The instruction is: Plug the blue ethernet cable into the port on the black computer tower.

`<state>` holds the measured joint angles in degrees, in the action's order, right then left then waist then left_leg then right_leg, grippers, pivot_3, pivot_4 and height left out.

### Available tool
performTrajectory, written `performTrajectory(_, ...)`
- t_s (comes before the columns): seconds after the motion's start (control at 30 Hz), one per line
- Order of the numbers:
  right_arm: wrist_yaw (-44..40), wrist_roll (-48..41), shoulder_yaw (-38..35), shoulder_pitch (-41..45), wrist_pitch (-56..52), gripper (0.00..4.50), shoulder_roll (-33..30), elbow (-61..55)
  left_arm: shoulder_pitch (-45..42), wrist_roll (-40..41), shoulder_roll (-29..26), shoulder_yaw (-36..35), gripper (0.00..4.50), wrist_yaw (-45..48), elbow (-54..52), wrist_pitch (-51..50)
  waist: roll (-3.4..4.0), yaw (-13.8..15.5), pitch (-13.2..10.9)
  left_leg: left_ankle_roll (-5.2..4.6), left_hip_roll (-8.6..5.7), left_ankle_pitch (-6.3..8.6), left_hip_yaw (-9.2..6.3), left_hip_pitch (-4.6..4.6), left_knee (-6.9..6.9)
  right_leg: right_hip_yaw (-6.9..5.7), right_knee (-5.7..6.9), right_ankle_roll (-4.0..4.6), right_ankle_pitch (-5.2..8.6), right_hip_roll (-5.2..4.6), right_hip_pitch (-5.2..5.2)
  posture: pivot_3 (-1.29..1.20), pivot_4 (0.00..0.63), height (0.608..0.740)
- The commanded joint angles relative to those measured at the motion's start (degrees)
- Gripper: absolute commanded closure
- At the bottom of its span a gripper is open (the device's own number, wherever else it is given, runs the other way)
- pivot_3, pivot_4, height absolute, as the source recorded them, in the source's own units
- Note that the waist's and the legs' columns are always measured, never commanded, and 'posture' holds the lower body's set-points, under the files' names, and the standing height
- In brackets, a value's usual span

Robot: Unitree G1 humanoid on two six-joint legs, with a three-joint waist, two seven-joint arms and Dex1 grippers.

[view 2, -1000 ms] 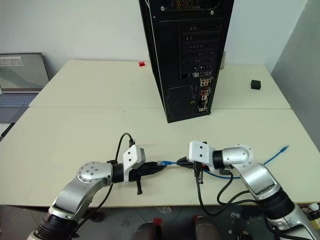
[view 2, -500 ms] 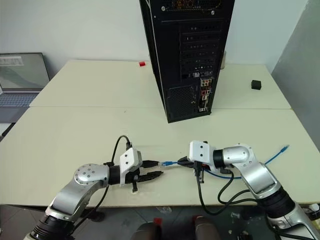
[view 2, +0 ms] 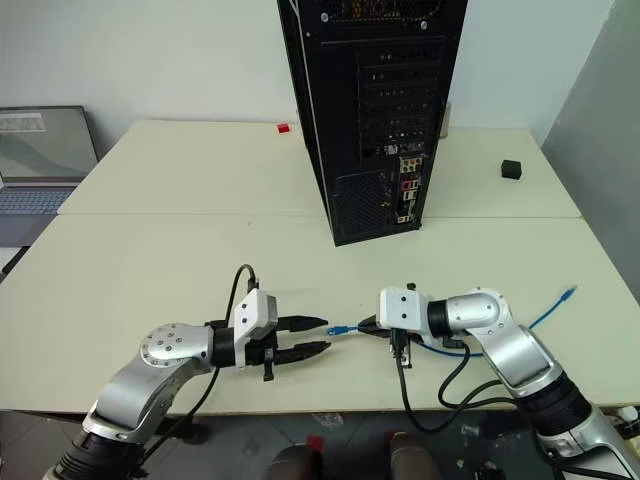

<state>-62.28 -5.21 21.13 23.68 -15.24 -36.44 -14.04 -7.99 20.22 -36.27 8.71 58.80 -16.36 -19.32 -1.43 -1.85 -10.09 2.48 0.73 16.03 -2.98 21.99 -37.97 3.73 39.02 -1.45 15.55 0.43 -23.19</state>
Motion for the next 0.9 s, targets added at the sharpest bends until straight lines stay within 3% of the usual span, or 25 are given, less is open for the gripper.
performTrajectory(0.03,-0.41,0.52,-0.41,0.54,1.77,4.50,-0.48,-0.48,-0.21,-1.32,-0.92,0.51,2.50,1.27,-0.34,2.85,0.00,0.02,0.00,0.00,-0.01,0.00,0.00,0.00,0.00,0.00,0.00,0.00,0.00,0.00,0.00,0.00,0.150,0.740)
performTrajectory(0.67,-0.55,0.95,-0.16,0.36,2.56,4.50,-0.24,-0.53,-0.60,-4.02,1.35,2.20,2.50,0.48,0.93,4.77,0.00,0.02,0.00,0.00,0.00,0.00,0.00,0.00,0.00,0.00,0.00,0.00,0.00,0.00,0.00,0.00,0.150,0.740)
performTrajectory(0.7,-0.58,0.97,-0.18,0.40,2.56,4.50,-0.21,-0.50,-0.75,-4.17,1.59,2.15,2.86,0.11,1.14,4.86,0.00,0.02,0.00,0.00,-0.01,0.00,0.00,0.00,0.00,0.01,0.00,0.00,0.00,0.00,0.00,0.00,0.150,0.740)
performTrajectory(0.9,-0.72,1.01,-0.15,0.36,2.47,4.50,-0.23,-0.87,-1.37,-4.69,3.14,1.88,4.02,-1.95,1.93,4.94,0.00,0.02,0.00,0.00,-0.01,0.00,0.00,0.00,0.00,0.00,0.00,0.00,0.00,0.00,0.00,0.00,0.150,0.740)
